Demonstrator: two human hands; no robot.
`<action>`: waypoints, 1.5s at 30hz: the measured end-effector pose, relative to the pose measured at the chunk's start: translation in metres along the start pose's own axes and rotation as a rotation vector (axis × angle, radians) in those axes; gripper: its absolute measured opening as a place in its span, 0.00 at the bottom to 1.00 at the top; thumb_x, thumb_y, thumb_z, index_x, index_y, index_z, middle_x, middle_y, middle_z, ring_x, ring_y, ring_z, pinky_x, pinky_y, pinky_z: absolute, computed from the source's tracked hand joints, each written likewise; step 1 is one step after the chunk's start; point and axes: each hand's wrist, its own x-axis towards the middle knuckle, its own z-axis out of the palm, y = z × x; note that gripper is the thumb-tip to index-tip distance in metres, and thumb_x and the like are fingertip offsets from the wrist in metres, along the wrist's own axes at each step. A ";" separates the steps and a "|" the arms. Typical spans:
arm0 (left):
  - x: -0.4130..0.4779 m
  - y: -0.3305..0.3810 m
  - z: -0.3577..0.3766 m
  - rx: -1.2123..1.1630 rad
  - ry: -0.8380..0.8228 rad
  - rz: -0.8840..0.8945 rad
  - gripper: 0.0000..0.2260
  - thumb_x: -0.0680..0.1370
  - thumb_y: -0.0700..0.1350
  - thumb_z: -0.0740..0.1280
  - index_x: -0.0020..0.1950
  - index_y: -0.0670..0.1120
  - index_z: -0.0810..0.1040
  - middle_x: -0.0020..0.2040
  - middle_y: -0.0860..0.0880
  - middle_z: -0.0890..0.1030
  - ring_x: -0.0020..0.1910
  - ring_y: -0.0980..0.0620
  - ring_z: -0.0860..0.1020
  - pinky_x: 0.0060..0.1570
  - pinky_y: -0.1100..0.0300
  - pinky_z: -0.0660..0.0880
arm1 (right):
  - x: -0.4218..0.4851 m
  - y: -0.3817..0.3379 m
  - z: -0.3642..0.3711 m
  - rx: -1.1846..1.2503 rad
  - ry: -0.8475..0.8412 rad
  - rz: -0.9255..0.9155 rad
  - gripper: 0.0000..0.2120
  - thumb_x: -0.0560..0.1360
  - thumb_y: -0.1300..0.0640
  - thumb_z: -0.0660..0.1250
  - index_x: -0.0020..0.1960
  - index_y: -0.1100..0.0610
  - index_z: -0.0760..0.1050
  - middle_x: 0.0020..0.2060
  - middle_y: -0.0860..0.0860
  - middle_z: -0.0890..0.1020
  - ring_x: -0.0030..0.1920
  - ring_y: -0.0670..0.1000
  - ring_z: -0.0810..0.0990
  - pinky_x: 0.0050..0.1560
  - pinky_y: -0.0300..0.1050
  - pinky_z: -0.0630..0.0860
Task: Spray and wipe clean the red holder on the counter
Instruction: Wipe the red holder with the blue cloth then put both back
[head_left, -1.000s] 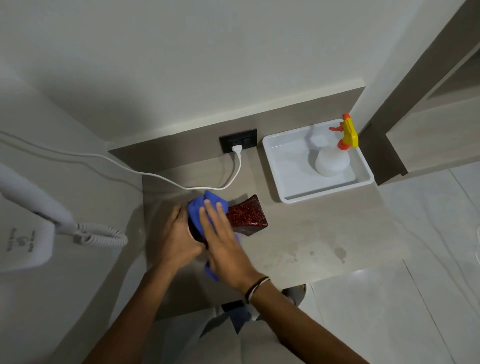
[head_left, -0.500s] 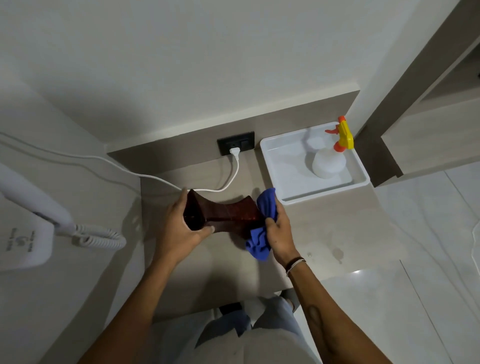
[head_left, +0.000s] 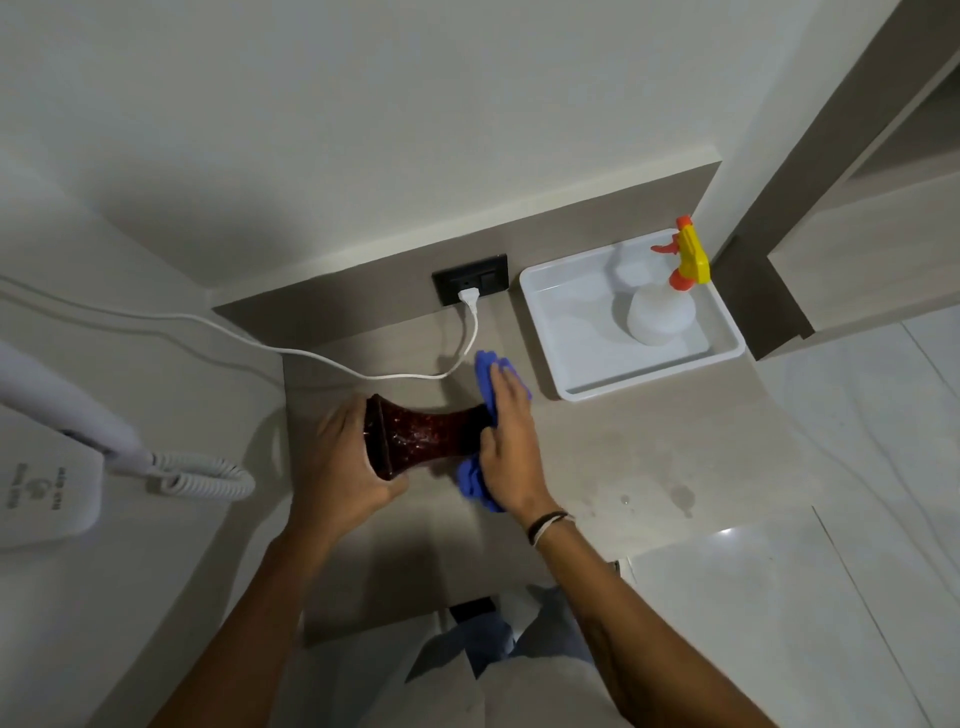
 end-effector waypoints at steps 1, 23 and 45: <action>0.000 0.003 0.001 -0.038 0.002 -0.030 0.43 0.61 0.47 0.84 0.74 0.45 0.73 0.66 0.44 0.80 0.65 0.41 0.79 0.63 0.45 0.77 | -0.011 -0.006 0.010 -0.043 -0.035 -0.115 0.42 0.77 0.77 0.58 0.87 0.58 0.51 0.88 0.55 0.51 0.88 0.56 0.50 0.88 0.53 0.51; 0.012 0.023 0.004 -0.015 0.053 -0.056 0.34 0.59 0.51 0.84 0.62 0.46 0.78 0.55 0.48 0.79 0.54 0.44 0.80 0.46 0.57 0.69 | -0.026 0.050 0.024 -0.666 0.059 -0.199 0.45 0.76 0.75 0.70 0.86 0.62 0.53 0.85 0.59 0.49 0.85 0.66 0.50 0.83 0.66 0.62; 0.010 0.047 0.006 -0.201 -0.016 -0.408 0.30 0.67 0.77 0.62 0.57 0.57 0.78 0.48 0.57 0.82 0.43 0.55 0.79 0.38 0.58 0.69 | -0.049 0.013 0.043 -0.278 -0.063 -0.410 0.50 0.75 0.70 0.60 0.87 0.54 0.35 0.88 0.52 0.38 0.88 0.55 0.41 0.86 0.55 0.47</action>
